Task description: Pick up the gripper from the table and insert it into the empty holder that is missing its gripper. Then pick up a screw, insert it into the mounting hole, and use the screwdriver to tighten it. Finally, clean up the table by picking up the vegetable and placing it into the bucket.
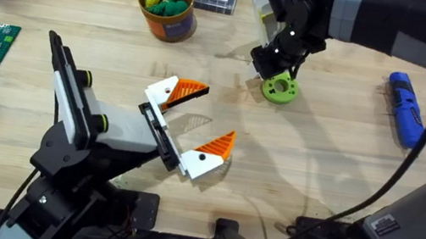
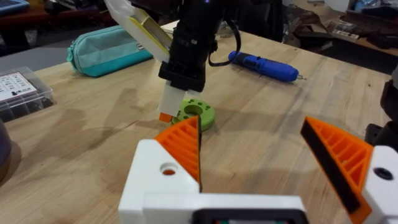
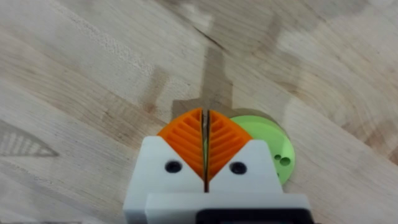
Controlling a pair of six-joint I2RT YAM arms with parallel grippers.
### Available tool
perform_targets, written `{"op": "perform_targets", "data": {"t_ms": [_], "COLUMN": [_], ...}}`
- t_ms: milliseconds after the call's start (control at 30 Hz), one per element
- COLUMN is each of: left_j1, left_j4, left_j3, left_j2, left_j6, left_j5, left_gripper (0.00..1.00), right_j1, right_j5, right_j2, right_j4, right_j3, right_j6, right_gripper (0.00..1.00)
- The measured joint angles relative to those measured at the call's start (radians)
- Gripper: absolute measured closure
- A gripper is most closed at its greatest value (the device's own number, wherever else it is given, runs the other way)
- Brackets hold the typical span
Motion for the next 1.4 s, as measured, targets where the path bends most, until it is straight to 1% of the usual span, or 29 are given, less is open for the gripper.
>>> {"op": "perform_targets", "data": {"t_ms": [333,567,667,700,733,867,900,933,967,1000,1033,1133,1167,1233,1400], "left_j1": [0.0,0.0,0.0,0.0,0.0,0.0,0.0,0.0,0.0,0.0,0.0,0.0,0.0,0.0,0.0], "left_j4": [0.0,0.0,0.0,0.0,0.0,0.0,0.0,0.0,0.0,0.0,0.0,0.0,0.0,0.0,0.0], "left_j3": [0.0,0.0,0.0,0.0,0.0,0.0,0.0,0.0,0.0,0.0,0.0,0.0,0.0,0.0,0.0], "left_j2": [0.0,0.0,0.0,0.0,0.0,0.0,0.0,0.0,0.0,0.0,0.0,0.0,0.0,0.0,0.0], "left_j6": [0.0,0.0,0.0,0.0,0.0,0.0,0.0,0.0,0.0,0.0,0.0,0.0,0.0,0.0,0.0], "left_j5": [0.0,0.0,0.0,0.0,0.0,0.0,0.0,0.0,0.0,0.0,-0.001,0.0,0.0,0.0,0.0], "left_gripper": [0.015,0.014,0.014,0.014,0.014,0.014,0.014,0.014,0.014,0.014,0.014,0.014,0.015,0.014,0.014], "right_j1": [0.0,0.0,-0.001,-0.002,-0.003,-0.012,-0.014,-0.015,-0.017,-0.017,-0.017,-0.017,-0.017,-0.017,-0.017], "right_j5": [-0.043,-0.047,-0.048,-0.049,-0.049,-0.049,-0.044,-0.036,-0.024,-0.004,0.014,0.069,0.082,0.093,0.066], "right_j2": [0.0,-0.009,-0.039,-0.053,-0.068,-0.128,-0.145,-0.163,-0.179,-0.2,-0.219,-0.269,-0.279,-0.292,-0.261], "right_j4": [-0.039,-0.072,-0.103,-0.115,-0.129,-0.174,-0.188,-0.206,-0.221,-0.247,-0.269,-0.324,-0.337,-0.355,-0.346], "right_j3": [0.0,0.0,0.001,0.003,0.006,0.019,0.02,0.021,0.021,0.021,0.022,0.022,0.023,0.024,0.024], "right_j6": [0.029,0.047,0.045,0.044,0.047,0.045,0.052,0.054,0.059,0.068,0.077,0.111,0.119,0.148,0.21], "right_gripper": [0.958,0.958,0.96,0.986,0.993,0.992,0.953,0.887,0.842,0.734,0.597,0.149,0.047,0.013,0.008]}}
